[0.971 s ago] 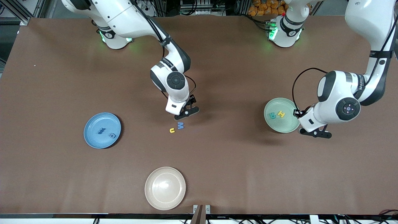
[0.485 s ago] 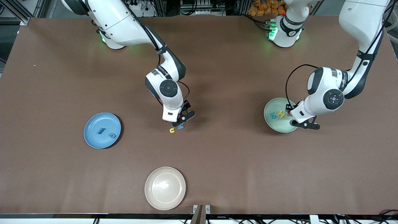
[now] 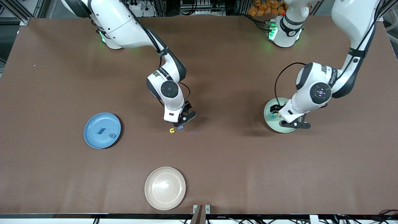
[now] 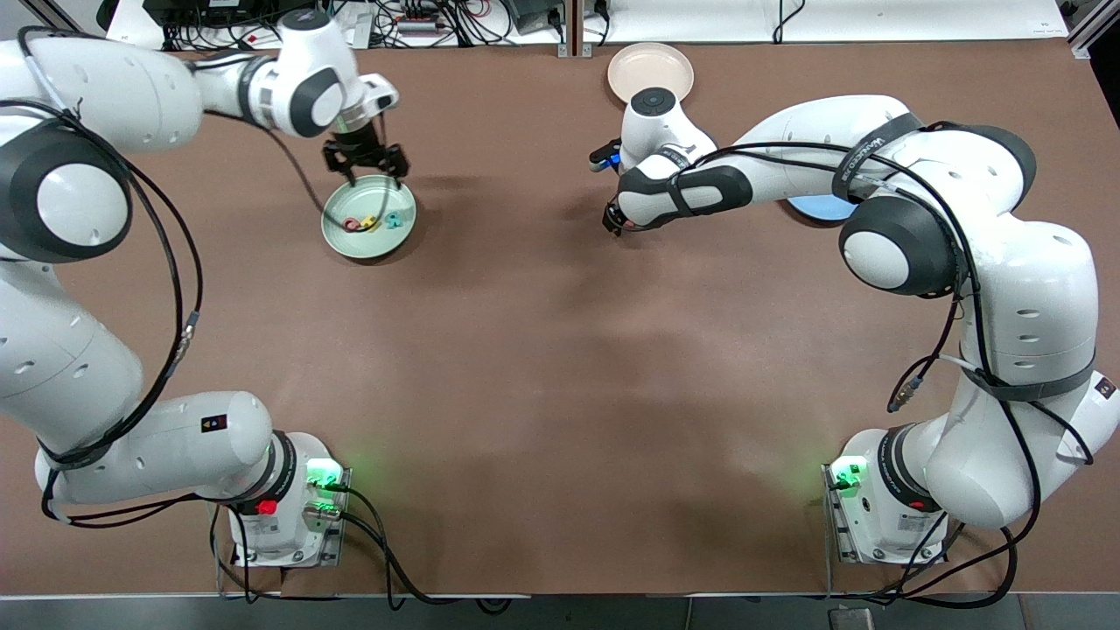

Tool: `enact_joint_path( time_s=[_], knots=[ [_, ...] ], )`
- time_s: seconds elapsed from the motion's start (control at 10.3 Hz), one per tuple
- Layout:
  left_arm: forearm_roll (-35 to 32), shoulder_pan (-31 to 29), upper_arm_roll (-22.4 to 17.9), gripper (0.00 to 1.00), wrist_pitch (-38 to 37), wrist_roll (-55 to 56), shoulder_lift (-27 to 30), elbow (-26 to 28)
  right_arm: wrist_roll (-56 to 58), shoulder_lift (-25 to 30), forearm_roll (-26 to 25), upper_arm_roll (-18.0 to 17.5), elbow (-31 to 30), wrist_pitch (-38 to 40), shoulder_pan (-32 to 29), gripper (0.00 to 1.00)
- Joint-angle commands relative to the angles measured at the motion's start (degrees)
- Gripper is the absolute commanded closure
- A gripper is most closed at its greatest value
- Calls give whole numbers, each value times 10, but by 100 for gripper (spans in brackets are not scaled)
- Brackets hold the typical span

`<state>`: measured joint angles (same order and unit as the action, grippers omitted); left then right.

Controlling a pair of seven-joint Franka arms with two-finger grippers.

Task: Sort upper and lower case letters into plates
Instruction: 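Place the Q on the green plate while the right gripper grasps pink w, then reach the left gripper to the blue W while the right gripper drops w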

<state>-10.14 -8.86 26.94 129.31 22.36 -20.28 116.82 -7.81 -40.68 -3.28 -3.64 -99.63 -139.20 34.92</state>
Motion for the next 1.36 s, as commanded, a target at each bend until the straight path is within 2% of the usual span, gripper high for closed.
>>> enact_joint_path(
  time_s=[0.0, 0.1, 0.19, 0.49, 0.78, 0.97, 1.17, 1.26],
  knots=[
    [10, 60, 0, 0, -2, 101, -43, -74, -16, -1, -6, -4, 1, -2, -5, 11],
    [10, 74, 0, 0, -2, 129, -58, -95, -17, 0, -5, -4, 1, -1, -6, 79],
    [8, 83, 0, 0, -2, 140, -75, -118, -18, 0, -4, -4, 0, 0, -5, 100],
    [1, 113, -2, 0, 1, 156, -104, -165, -18, 3, -4, -4, -6, 4, -6, 100],
    [-70, 157, -4, 0, 2, 204, -154, -237, -37, 23, -2, -4, -4, 4, -11, 100],
    [-88, 183, -5, 0, 2, 278, -177, -281, -41, 44, -1, -4, -2, 5, -46, 100],
    [-88, 202, -10, 0, 16, 307, -185, -294, -36, 74, -1, -4, -3, 34, -94, 100],
    [-114, 230, -29, 0, 42, 318, -186, -294, -31, 88, -2, -4, -4, 52, -130, 100]
  ],
)
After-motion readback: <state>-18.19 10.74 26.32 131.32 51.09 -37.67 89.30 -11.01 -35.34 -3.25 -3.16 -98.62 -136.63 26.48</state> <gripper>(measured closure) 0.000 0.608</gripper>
